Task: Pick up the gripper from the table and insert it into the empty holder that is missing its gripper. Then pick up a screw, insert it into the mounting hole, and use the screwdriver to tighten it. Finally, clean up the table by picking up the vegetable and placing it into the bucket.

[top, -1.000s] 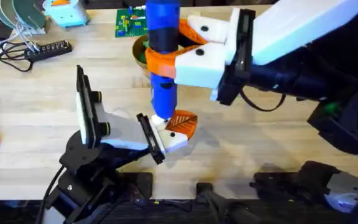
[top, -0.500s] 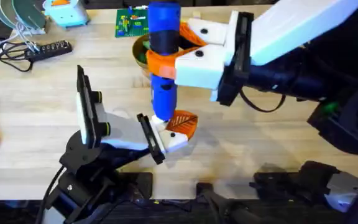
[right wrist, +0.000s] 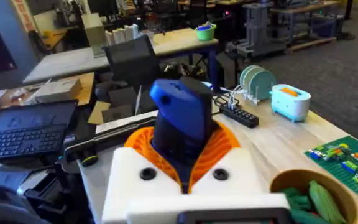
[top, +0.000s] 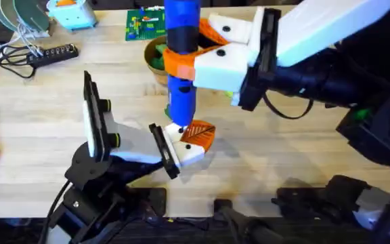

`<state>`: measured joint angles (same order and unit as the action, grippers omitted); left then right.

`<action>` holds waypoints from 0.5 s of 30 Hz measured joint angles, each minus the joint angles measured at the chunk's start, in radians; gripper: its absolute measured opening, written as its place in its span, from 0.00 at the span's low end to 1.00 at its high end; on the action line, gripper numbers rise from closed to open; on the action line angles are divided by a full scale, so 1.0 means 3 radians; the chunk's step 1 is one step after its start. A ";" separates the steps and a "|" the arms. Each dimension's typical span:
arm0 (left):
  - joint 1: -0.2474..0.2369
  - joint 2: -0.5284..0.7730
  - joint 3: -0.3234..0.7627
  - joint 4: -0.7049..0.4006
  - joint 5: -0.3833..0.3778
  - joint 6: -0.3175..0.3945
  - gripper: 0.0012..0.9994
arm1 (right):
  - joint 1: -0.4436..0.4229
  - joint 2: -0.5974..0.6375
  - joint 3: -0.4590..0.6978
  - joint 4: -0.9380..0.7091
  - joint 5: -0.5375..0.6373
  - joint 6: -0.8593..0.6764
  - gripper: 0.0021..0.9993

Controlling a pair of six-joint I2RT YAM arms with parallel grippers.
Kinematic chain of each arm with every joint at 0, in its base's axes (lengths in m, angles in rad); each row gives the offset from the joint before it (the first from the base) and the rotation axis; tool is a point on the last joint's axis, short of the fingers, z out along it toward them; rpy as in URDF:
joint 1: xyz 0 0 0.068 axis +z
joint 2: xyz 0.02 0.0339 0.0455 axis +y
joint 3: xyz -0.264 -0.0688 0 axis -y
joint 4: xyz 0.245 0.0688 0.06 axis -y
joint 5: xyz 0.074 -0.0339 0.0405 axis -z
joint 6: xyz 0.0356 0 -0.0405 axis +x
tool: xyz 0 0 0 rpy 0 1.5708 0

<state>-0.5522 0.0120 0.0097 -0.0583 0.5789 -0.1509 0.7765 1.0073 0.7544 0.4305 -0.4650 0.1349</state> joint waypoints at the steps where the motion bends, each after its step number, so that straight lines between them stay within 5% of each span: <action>1: 0.0000 0.0000 0.0000 -0.0001 0.0000 0.0001 0.01 | -0.0001 0.0000 0.0000 -0.0011 0.0002 0.0000 0.02; 15: 0.0000 0.0000 0.0000 0.0002 0.0000 0.0001 0.01 | -0.0003 0.0000 0.0000 0.0191 -0.0001 0.0043 0.02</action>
<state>-0.5522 0.0120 0.0097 -0.0578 0.5789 -0.1505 0.7757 1.0073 0.7544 0.4877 -0.4652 0.1478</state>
